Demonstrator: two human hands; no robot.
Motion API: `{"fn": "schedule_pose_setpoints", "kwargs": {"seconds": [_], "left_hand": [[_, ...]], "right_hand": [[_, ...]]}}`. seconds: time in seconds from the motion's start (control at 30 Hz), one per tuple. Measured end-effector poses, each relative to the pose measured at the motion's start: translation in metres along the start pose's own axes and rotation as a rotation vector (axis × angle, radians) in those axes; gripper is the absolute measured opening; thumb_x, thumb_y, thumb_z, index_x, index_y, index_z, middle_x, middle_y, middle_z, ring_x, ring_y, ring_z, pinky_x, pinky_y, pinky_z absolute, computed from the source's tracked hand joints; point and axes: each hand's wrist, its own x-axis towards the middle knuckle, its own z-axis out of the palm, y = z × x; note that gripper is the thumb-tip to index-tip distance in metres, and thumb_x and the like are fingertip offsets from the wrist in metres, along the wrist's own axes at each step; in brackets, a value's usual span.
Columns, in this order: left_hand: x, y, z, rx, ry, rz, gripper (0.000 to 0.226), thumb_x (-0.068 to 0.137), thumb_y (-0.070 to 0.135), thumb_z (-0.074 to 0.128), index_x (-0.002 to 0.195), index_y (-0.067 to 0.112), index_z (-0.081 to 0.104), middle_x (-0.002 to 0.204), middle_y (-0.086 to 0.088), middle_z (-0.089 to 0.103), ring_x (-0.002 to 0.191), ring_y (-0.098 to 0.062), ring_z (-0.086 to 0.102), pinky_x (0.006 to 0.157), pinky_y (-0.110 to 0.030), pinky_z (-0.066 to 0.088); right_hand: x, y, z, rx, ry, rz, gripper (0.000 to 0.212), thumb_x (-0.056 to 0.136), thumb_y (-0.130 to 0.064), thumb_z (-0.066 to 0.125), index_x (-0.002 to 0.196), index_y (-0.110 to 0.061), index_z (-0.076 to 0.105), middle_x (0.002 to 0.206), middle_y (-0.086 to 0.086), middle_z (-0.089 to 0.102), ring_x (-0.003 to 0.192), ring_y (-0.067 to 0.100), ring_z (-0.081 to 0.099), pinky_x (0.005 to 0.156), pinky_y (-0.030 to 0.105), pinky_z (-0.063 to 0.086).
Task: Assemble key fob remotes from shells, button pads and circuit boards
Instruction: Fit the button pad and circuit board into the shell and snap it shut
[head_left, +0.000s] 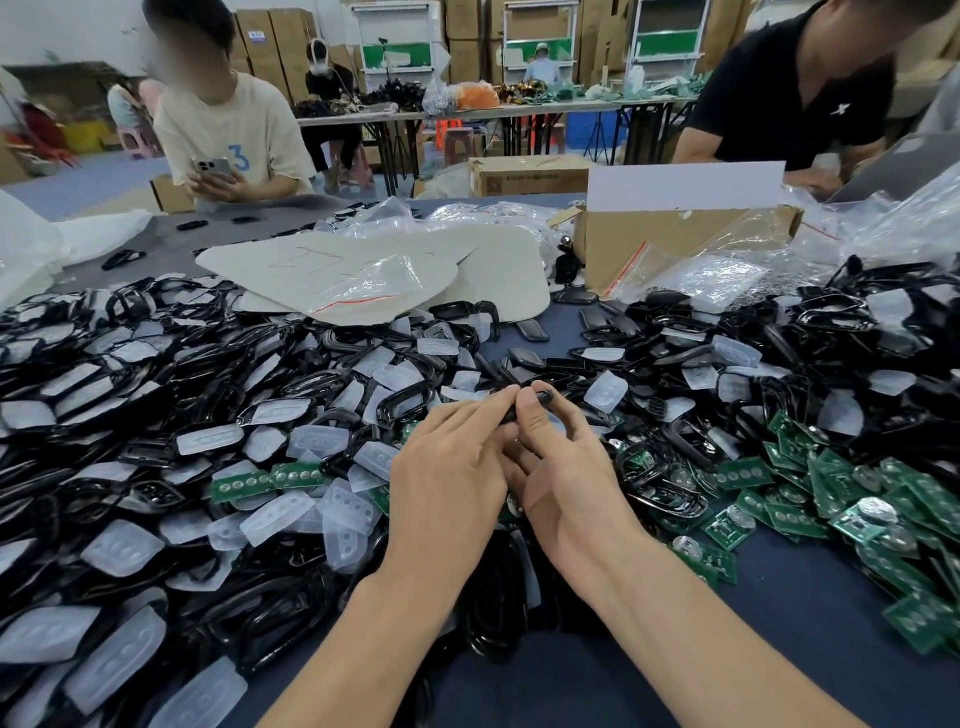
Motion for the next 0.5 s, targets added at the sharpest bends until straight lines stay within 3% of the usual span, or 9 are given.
{"fn": "schedule_pose_setpoints", "kwargs": {"seconds": [0.1,0.2,0.27,0.33,0.37,0.43,0.5], "left_hand": [[0.001,0.001,-0.003,0.013,0.01,0.005,0.046,0.086,0.018,0.041,0.118,0.02,0.074,0.105,0.009,0.075,0.1,-0.015,0.067,0.084,-0.04,0.057],[0.001,-0.003,-0.001,0.025,-0.021,0.008,0.04,0.09,0.01,0.052,0.123,0.021,0.071,0.108,0.009,0.074,0.103,-0.014,0.066,0.086,-0.04,0.056],[0.002,-0.003,0.001,-0.069,-0.088,-0.048,0.036,0.097,0.013,0.058,0.13,0.026,0.066,0.116,0.015,0.069,0.109,-0.006,0.063,0.093,-0.029,0.052],[0.003,-0.002,-0.001,-0.253,-0.131,-0.185,0.032,0.099,0.027,0.06,0.13,0.037,0.061,0.117,0.024,0.065,0.108,0.004,0.061,0.088,-0.013,0.048],[0.004,-0.001,-0.003,-0.365,-0.126,-0.288,0.026,0.099,0.036,0.059,0.124,0.041,0.062,0.113,0.024,0.066,0.104,0.004,0.063,0.084,-0.012,0.05],[0.008,-0.001,-0.006,-0.649,-0.139,-0.565,0.03,0.093,0.053,0.056,0.11,0.032,0.069,0.101,0.013,0.072,0.09,-0.004,0.069,0.077,-0.023,0.057],[0.012,-0.001,-0.009,-0.973,-0.251,-0.8,0.042,0.088,0.051,0.058,0.096,0.012,0.073,0.089,-0.005,0.072,0.075,-0.015,0.068,0.068,-0.029,0.059]], "right_hand": [[0.001,0.0,0.0,0.007,-0.01,0.002,0.052,0.076,-0.018,0.075,0.124,-0.013,0.055,0.084,0.007,0.075,0.065,0.015,0.069,0.059,0.026,0.058],[0.003,-0.003,-0.001,-0.025,-0.029,-0.021,0.047,0.074,-0.018,0.075,0.117,-0.015,0.057,0.085,0.006,0.074,0.068,0.016,0.069,0.063,0.027,0.06],[0.003,-0.008,-0.002,-0.106,-0.034,-0.08,0.043,0.074,-0.02,0.076,0.113,-0.016,0.06,0.09,0.007,0.075,0.076,0.018,0.072,0.069,0.028,0.06],[0.004,-0.014,-0.003,-0.245,-0.026,-0.191,0.042,0.073,-0.025,0.077,0.112,-0.02,0.062,0.094,0.01,0.074,0.087,0.022,0.075,0.075,0.029,0.06],[0.003,-0.017,-0.004,-0.319,-0.024,-0.255,0.041,0.074,-0.027,0.078,0.112,-0.022,0.063,0.096,0.011,0.074,0.092,0.024,0.075,0.078,0.029,0.06],[0.002,-0.024,-0.005,-0.501,-0.041,-0.366,0.036,0.081,-0.027,0.077,0.113,-0.029,0.061,0.1,0.006,0.076,0.097,0.021,0.074,0.082,0.026,0.059],[-0.001,-0.027,-0.005,-0.66,-0.096,-0.429,0.033,0.089,-0.019,0.075,0.114,-0.034,0.058,0.103,0.0,0.077,0.094,0.012,0.073,0.076,0.018,0.056]]}}
